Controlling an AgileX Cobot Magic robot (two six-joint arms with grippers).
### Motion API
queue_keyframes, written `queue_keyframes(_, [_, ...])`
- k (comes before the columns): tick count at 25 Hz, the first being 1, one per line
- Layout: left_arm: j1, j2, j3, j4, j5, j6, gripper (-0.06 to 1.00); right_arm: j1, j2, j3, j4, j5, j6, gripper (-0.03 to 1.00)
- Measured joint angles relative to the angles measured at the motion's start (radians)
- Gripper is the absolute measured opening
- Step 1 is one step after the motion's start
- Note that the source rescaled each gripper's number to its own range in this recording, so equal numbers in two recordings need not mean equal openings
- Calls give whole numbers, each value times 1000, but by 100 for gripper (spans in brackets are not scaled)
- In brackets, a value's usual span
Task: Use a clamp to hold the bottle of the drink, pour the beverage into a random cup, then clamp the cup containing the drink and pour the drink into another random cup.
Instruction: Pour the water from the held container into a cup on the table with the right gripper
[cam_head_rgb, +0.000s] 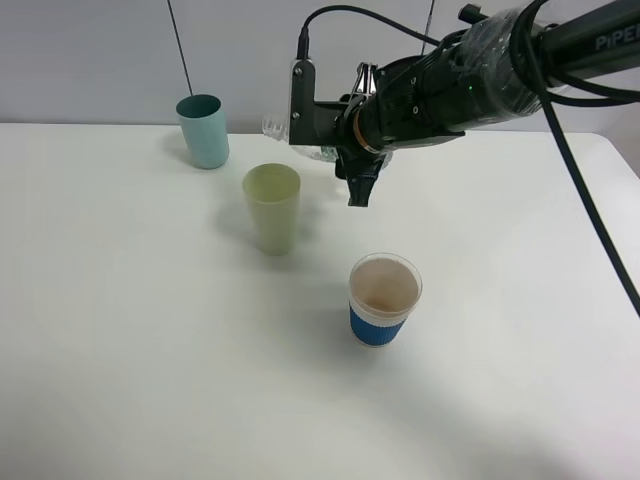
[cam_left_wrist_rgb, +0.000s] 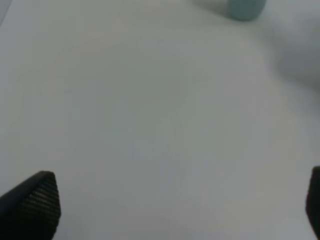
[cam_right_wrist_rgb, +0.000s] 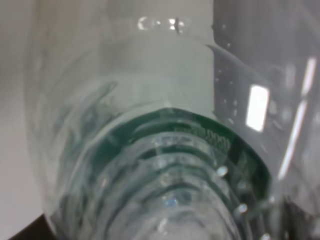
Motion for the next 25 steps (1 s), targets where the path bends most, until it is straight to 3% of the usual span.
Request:
queue_keyframes(5, [0,0,0,0,0,0,100,0,0,0,-6,15,-80,0])
queue_keyframes(15, [0,0,0,0,0,0,100,0,0,0,-77,28,-106,0])
queue_keyframes(25, [0,0,0,0,0,0,100,0,0,-5,-98,43,-216,0])
